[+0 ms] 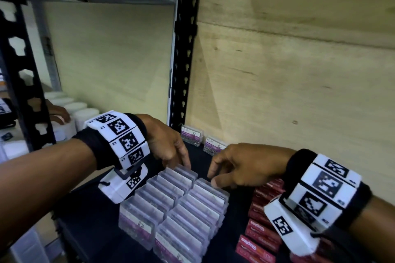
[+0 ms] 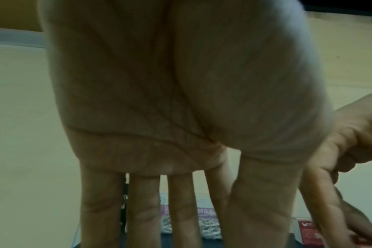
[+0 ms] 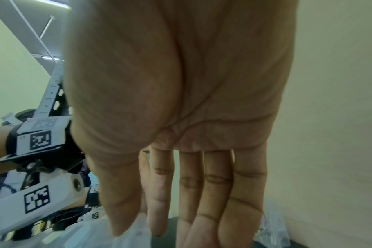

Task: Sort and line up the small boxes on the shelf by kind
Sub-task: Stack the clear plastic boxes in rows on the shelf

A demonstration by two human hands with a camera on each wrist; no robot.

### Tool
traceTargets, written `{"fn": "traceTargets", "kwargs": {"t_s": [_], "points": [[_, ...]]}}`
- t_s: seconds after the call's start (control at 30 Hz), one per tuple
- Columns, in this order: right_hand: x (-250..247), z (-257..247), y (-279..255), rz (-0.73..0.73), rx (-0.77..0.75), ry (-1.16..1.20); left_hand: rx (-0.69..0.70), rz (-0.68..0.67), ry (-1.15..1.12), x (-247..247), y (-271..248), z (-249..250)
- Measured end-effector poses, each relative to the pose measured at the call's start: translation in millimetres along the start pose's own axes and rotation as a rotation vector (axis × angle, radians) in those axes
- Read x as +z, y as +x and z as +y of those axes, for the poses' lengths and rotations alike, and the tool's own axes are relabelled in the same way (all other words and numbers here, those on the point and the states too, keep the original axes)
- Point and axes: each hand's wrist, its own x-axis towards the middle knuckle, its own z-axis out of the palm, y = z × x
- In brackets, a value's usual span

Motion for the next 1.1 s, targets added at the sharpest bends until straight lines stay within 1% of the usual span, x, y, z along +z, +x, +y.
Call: {"fn": "traceTargets", "kwargs": {"t_s": [0.07, 0.17, 0.27, 0.37, 0.5, 0.63, 0.77, 0.87, 0.97, 1.1], "points": [[-8, 6, 8, 0.083, 0.038, -0.034, 0.008, 0.06, -0.002, -7, 4, -2], [-19, 20, 25, 0.224, 0.102, -0.146, 0.045, 0.227, -0.012, -19, 14, -4], [-25, 35, 43, 0.266, 0.177, -0.268, 0.067, 0.421, 0.057, -35, 30, -11], [-28, 45, 56, 0.28, 0.214, -0.31, 0.06, 0.518, 0.164, -51, 49, -21], [-29, 49, 71, 0.263, 0.216, -0.304, 0.06, 0.533, 0.27, -65, 72, -31], [-26, 49, 82, 0.252, 0.218, -0.324, 0.063, 0.505, 0.285, -68, 92, -38], [-27, 49, 87, 0.258, 0.219, -0.341, 0.09, 0.512, 0.299, -68, 106, -45], [-26, 48, 90, 0.248, 0.218, -0.354, 0.123, 0.519, 0.279, -69, 107, -48], [-27, 48, 88, 0.244, 0.222, -0.317, 0.143, 0.508, 0.243, -66, 105, -49], [-26, 46, 77, 0.211, 0.22, -0.246, 0.128, 0.486, 0.255, -62, 96, -44]]}}
